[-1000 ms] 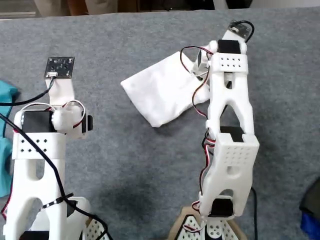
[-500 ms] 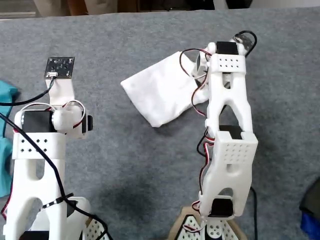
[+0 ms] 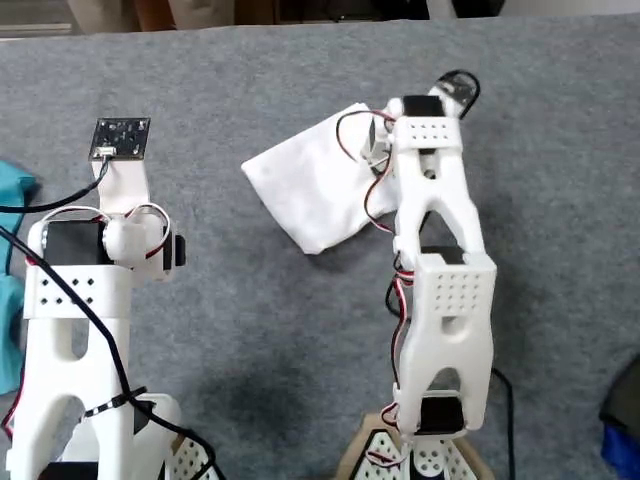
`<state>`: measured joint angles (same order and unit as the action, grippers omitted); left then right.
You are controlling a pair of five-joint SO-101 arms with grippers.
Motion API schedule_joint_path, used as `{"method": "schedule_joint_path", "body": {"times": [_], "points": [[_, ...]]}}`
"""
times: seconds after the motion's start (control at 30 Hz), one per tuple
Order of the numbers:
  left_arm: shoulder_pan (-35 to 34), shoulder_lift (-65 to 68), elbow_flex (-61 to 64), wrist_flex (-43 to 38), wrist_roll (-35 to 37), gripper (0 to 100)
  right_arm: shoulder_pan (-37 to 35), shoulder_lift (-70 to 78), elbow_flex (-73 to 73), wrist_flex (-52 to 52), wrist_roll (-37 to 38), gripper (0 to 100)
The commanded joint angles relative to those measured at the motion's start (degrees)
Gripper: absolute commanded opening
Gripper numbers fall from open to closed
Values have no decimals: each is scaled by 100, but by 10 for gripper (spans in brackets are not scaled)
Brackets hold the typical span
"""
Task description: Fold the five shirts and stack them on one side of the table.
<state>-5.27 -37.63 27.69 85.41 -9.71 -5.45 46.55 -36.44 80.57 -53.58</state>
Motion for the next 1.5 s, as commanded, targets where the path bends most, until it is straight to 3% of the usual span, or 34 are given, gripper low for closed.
{"method": "schedule_joint_path", "body": {"times": [0.0, 0.4, 0.7, 0.97, 1.13, 1.47], "points": [[-9, -119, -325, 26, 18, 154, -66, 136, -470, -114, -62, 288], [-9, -119, -273, 35, 18, 154, -180, 1376, -2158, 369, -62, 284], [-9, -119, -273, 35, 18, 154, -312, 1833, -3380, 1231, 9, 32], [-9, -119, -273, 35, 18, 154, -286, 2053, -4101, 1749, 9, 5], [-9, -119, -299, 141, 18, 154, 84, 2088, -4453, 1829, 26, 5], [-9, -119, -325, 193, 18, 154, 1525, 2097, -5051, 2180, 624, 5]]}}
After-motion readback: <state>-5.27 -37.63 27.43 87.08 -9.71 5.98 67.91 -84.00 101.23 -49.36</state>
